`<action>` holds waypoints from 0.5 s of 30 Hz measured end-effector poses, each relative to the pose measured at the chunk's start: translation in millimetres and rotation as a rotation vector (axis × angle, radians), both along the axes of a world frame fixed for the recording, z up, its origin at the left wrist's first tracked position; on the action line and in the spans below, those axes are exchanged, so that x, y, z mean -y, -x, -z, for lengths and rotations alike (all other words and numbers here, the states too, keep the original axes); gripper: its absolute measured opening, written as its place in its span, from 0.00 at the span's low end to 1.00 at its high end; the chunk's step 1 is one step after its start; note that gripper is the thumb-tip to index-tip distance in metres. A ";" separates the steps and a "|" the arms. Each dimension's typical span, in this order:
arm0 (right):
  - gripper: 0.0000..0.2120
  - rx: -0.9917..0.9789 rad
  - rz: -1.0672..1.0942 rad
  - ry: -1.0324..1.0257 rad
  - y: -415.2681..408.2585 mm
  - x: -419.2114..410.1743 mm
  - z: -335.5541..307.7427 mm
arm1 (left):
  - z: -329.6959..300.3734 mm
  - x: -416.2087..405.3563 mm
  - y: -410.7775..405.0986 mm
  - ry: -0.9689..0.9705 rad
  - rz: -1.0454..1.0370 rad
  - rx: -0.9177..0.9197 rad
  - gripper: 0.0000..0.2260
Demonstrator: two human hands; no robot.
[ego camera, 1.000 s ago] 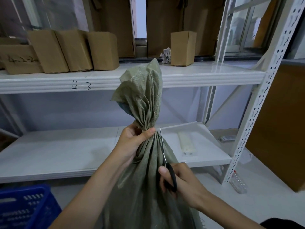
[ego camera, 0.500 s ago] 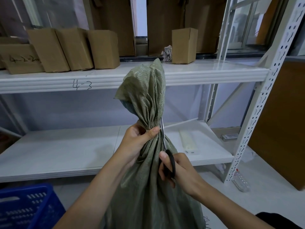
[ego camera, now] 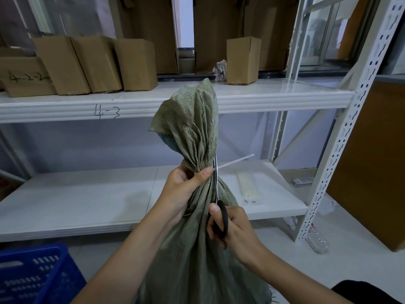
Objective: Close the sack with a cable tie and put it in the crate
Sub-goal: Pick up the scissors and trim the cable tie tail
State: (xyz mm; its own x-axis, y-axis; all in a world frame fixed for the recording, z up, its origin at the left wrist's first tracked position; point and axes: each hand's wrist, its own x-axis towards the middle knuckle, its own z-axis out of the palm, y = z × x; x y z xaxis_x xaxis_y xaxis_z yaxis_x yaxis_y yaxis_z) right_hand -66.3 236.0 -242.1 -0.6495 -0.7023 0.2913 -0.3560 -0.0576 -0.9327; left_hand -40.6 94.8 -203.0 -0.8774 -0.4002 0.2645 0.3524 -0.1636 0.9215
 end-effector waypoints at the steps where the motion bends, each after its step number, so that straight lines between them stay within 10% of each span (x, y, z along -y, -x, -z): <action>1: 0.31 0.006 -0.002 0.009 -1.0 0.8 -0.2 | 0.3 -2.1 0.1 -0.022 0.000 -0.004 0.15; 15: 0.30 -0.009 0.012 0.050 -3.6 2.7 -1.7 | -1.6 -0.1 -1.1 -0.031 0.008 -0.031 0.14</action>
